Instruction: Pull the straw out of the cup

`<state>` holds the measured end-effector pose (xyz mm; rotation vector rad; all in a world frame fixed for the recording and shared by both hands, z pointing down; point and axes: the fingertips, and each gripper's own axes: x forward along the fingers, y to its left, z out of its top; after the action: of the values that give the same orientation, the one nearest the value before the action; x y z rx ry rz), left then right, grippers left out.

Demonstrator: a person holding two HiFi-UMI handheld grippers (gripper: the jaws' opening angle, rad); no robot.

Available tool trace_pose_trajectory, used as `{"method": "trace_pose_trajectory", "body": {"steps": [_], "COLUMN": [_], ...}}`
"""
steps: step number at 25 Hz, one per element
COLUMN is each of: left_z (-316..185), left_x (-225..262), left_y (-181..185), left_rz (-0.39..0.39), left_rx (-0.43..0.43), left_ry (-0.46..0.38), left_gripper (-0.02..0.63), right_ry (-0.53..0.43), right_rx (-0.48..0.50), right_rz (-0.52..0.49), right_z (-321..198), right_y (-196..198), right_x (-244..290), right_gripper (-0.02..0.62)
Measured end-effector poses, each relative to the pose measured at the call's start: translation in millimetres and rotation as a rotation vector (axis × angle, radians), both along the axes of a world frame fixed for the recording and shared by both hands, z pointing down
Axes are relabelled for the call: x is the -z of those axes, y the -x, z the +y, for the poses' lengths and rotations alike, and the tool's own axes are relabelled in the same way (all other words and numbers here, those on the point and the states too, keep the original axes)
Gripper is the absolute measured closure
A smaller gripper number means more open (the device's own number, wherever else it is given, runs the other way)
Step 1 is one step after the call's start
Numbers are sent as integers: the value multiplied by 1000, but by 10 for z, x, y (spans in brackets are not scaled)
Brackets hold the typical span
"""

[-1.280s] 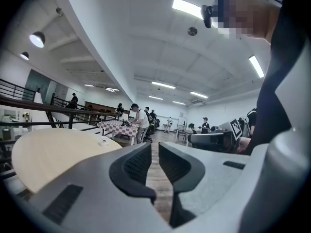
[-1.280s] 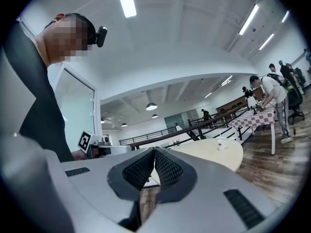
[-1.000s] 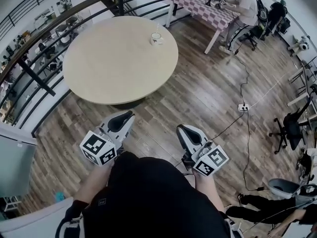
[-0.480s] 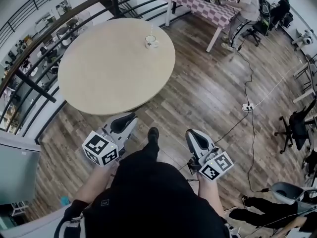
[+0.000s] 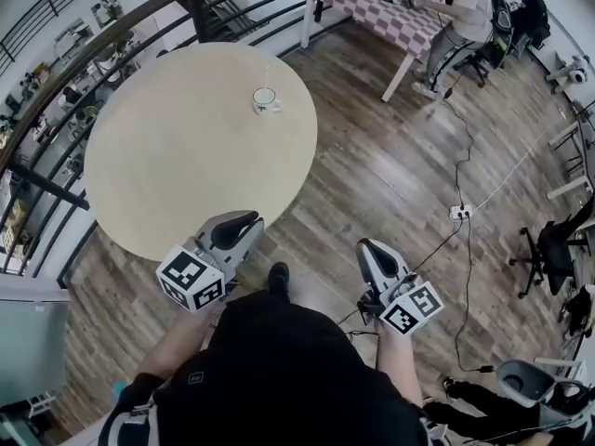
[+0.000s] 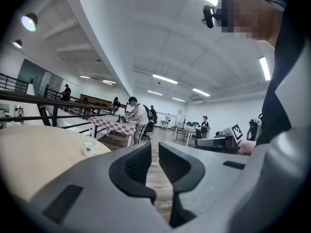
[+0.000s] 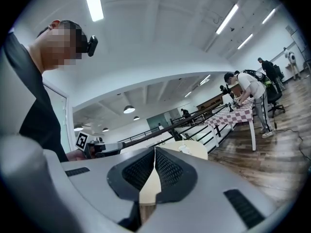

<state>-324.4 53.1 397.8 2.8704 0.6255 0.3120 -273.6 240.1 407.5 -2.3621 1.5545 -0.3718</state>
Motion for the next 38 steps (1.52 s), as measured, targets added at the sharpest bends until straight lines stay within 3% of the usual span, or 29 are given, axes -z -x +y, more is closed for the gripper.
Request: {"method": "trace_pose_trajectory", "body": {"steps": [6,14,28,33,38], "left_z": [-77,150,850,1009,853], "left_x": [49,-27,-135,-210,-246], "left_y": [-734,-1444,-2954,-3207,-3405], "left_rz": [0,-32,-3,-22,-31], "left_rx": [-37,-50,241,301,359], "left_ry": [-36,-33,0,-4,5], "left_gripper": [554,554,554,554,554], "right_ry": [28,13,21,4,-7], "right_rx": [-38,-31,265,365,449], "right_rz": [7,-70,-84,-82,-109], "right_z": [46,192,666,600,293], "right_y": [-828,-1516,-3208,-3473,-3632], "right_x": [-11,-210,-305,-295,-311], "right_gripper": [572,572,572,572,572]}}
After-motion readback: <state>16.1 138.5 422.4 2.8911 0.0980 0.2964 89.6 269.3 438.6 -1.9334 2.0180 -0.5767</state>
